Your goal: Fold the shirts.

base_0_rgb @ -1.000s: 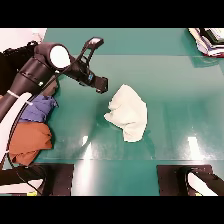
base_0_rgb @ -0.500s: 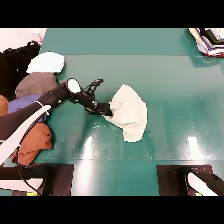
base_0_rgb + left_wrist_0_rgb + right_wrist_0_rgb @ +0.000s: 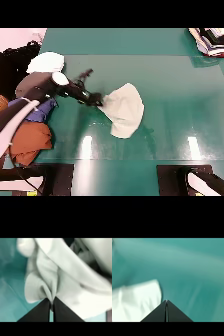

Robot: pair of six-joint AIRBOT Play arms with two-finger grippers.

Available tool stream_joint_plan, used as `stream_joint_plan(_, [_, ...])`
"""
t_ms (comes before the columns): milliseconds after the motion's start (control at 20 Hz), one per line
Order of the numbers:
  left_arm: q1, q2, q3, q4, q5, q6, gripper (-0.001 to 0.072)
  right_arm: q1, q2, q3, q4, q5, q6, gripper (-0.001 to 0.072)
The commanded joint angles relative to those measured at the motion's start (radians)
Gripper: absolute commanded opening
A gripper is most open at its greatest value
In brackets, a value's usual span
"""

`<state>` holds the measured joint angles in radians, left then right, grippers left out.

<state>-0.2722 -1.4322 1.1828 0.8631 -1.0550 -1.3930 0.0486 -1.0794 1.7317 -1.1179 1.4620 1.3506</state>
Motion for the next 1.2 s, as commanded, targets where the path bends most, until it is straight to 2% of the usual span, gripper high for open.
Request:
stream_joint_plan(0, [0.126, 0.103, 0.058, 0.120, -0.028, -0.016, 0.0024, 0.022, -0.085, -0.085, -0.048, 0.125, 0.022, 0.0013])
stream_joint_plan(100, [0.157, 0.136, 0.072, 0.166, -0.036, -0.016, 0.0024, 0.074, -0.140, -0.211, -0.048, 0.026, 0.022, 0.0023])
stream_joint_plan(150, [0.157, 0.141, 0.072, 0.194, -0.038, -0.016, 0.0024, 0.106, -0.175, -0.274, -0.039, -0.039, 0.022, 0.0213])
stream_joint_plan(200, [0.156, 0.141, 0.072, 0.215, -0.047, -0.016, 0.0024, 0.133, -0.217, -0.320, -0.020, -0.097, 0.022, 0.0497])
stream_joint_plan(250, [0.156, 0.141, 0.070, 0.216, -0.055, -0.016, 0.0024, 0.158, -0.264, -0.355, 0.005, -0.153, 0.021, 0.0582])
stream_joint_plan(450, [0.156, 0.141, 0.070, 0.215, -0.056, -0.016, 0.0024, 0.201, -0.475, -0.378, 0.070, -0.354, 0.021, 0.0575])
stream_joint_plan(650, [0.156, 0.141, 0.070, 0.215, -0.053, -0.021, 0.0024, 0.207, -0.676, -0.253, 0.163, -0.347, 0.021, 0.0569])
stream_joint_plan(750, [0.156, 0.141, 0.070, 0.214, -0.053, -0.021, 0.0025, 0.225, -0.756, -0.183, 0.175, -0.332, 0.021, 0.0505])
stream_joint_plan(850, [0.156, 0.141, 0.070, 0.214, -0.054, -0.021, 0.0025, 0.246, -0.818, -0.119, 0.176, -0.325, 0.021, 0.0500])
stream_joint_plan(900, [0.156, 0.141, 0.070, 0.214, -0.055, -0.021, 0.0024, 0.259, -0.840, -0.091, 0.175, -0.325, 0.021, 0.0424])
stream_joint_plan(950, [0.156, 0.141, 0.070, 0.214, -0.055, -0.021, 0.0025, 0.269, -0.856, -0.066, 0.175, -0.326, 0.017, 0.0200])
stream_joint_plan(1000, [0.156, 0.141, 0.070, 0.214, -0.055, -0.022, 0.0025, 0.277, -0.863, -0.042, 0.175, -0.328, 0.001, 0.0015])
stream_joint_plan(1150, [0.156, 0.153, 0.095, 0.220, -0.066, -0.022, 0.0023, 0.273, -0.820, 0.044, 0.142, -0.314, -0.017, 0.0010])
